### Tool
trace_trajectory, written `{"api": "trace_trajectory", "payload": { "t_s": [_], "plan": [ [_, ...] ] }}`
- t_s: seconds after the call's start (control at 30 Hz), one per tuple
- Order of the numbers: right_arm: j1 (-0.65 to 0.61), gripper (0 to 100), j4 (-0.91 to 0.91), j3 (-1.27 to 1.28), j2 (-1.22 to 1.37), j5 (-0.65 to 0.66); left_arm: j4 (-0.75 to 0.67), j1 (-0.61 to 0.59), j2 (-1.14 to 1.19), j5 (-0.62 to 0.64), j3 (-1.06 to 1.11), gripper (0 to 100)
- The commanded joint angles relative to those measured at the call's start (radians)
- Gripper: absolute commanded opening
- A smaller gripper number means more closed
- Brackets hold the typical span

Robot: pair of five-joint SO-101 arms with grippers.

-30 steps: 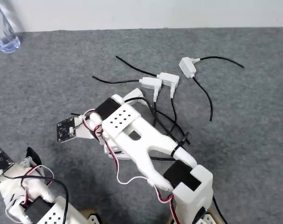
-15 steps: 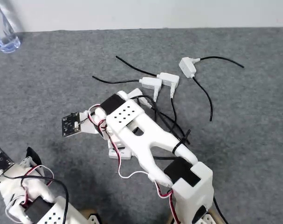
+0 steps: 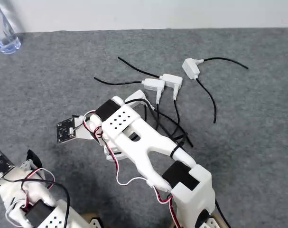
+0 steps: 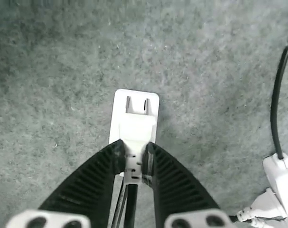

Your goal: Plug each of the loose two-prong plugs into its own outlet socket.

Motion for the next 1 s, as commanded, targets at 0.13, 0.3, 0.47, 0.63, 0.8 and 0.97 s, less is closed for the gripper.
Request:
{"api": "trace_trajectory", "payload": {
  "t_s": [0.13,0.3,0.47,0.63,0.8,0.97],
  "plan": [
    [0.033,0.8,0.154,-0.167,-0.004,-0.008,0.008,0.005,-0.006,-0.008,-0.007,28],
    [0.042,0.8,0.199,-0.21,-0.001,0.012,0.008,0.005,-0.006,-0.008,-0.007,28],
    [0.044,0.8,0.2,-0.212,-0.005,0.008,0.008,0.006,-0.006,-0.008,-0.007,28],
    [0.039,0.8,0.188,-0.213,-0.093,-0.071,0.012,0.233,-0.006,0.0,-0.007,28],
    [0.042,0.8,0.197,-0.189,-0.193,-0.218,0.06,0.511,-0.011,0.117,-0.007,28],
    [0.058,0.8,0.185,-0.132,-0.257,-0.265,0.058,0.704,-0.011,0.476,-0.007,28]
  ]
}}
